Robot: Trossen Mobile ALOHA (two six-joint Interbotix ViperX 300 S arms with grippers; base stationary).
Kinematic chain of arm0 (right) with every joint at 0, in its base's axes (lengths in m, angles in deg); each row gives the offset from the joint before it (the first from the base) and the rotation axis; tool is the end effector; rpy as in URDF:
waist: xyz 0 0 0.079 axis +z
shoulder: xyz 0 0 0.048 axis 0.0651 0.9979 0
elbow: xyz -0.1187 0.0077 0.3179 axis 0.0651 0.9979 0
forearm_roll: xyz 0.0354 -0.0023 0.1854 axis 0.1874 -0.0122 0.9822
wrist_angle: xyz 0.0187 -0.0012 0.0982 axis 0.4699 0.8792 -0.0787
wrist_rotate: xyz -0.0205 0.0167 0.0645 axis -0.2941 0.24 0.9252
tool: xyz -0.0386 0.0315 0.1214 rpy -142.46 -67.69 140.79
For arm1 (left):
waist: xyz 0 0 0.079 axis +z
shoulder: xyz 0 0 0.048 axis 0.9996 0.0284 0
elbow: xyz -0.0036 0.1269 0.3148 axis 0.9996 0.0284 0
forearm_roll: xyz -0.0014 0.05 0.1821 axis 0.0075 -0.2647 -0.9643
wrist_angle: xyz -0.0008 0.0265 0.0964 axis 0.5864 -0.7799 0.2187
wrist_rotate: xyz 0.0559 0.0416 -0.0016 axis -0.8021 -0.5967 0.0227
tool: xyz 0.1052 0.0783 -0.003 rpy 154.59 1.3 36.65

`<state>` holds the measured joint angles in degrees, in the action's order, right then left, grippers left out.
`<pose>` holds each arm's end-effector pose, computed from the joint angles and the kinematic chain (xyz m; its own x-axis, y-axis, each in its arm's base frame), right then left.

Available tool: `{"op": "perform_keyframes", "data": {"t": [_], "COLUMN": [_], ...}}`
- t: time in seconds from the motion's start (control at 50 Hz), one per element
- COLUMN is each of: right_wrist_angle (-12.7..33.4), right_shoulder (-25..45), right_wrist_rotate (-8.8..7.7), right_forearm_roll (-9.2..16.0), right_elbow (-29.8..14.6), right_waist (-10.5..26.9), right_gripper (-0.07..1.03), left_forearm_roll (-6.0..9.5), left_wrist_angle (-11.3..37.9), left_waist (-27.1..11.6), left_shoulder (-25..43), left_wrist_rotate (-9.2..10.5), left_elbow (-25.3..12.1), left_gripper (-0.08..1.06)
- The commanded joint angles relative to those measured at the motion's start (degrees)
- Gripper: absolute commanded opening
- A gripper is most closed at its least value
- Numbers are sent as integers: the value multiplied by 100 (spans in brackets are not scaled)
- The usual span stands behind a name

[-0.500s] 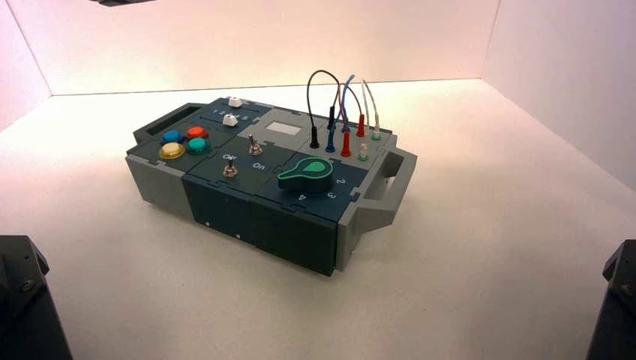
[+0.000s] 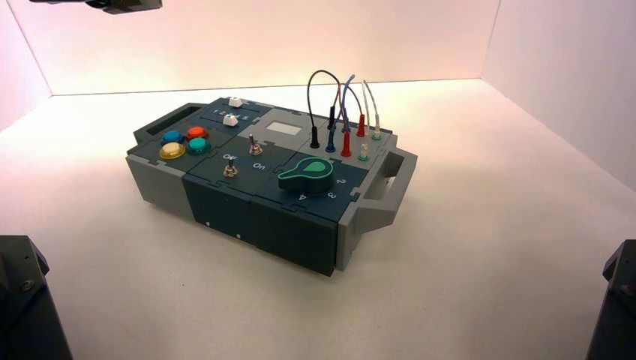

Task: Push the red button with the right gripper.

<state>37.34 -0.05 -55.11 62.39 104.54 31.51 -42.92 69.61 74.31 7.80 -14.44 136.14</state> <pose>0.2739 0.1578 0.2217 0.7387 0.4567 -0.4957 -0.4455 0.8827 0.1494 0.3158 -0.0690 0.1881 0.8829 -0.1704 -0.4375 0.1169 0.9822 -0.1467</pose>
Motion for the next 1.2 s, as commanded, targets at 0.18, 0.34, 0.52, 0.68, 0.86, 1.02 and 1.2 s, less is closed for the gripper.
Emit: {"op": "perform_keyframes", "data": {"t": [0.18, 0.34, 0.52, 0.68, 0.86, 1.02, 1.2], "right_wrist_angle": [281, 413, 536, 536, 642, 773, 817], "right_shoulder": [-18, 158, 562, 1081, 1564, 2048, 2364], "right_wrist_rotate": [-26, -26, -26, -35, -35, -35, -35], "right_forearm_roll": [-132, -176, -211, -378, -413, -448, -483], "right_elbow": [-439, -571, -773, -1125, -1608, -1960, -2136], "right_waist": [756, 923, 1002, 1327, 1564, 1925, 2013], "right_gripper": [-2, -2, -2, -2, -2, -2, -2], "left_forearm_roll": [-18, -9, -18, -18, -18, -9, -9], "left_wrist_angle": [-18, -18, 0, 185, 536, 580, 580], "left_waist": [70, 105, 141, 308, 650, 817, 817], "left_shoulder": [-9, 35, 35, 26, 18, -44, -132], "left_wrist_rotate": [-26, -26, -26, -70, -70, -70, -62], "left_elbow": [-185, -185, -185, -185, -193, -158, -132], "left_gripper": [-3, -3, -3, -3, -3, -3, -3]}}
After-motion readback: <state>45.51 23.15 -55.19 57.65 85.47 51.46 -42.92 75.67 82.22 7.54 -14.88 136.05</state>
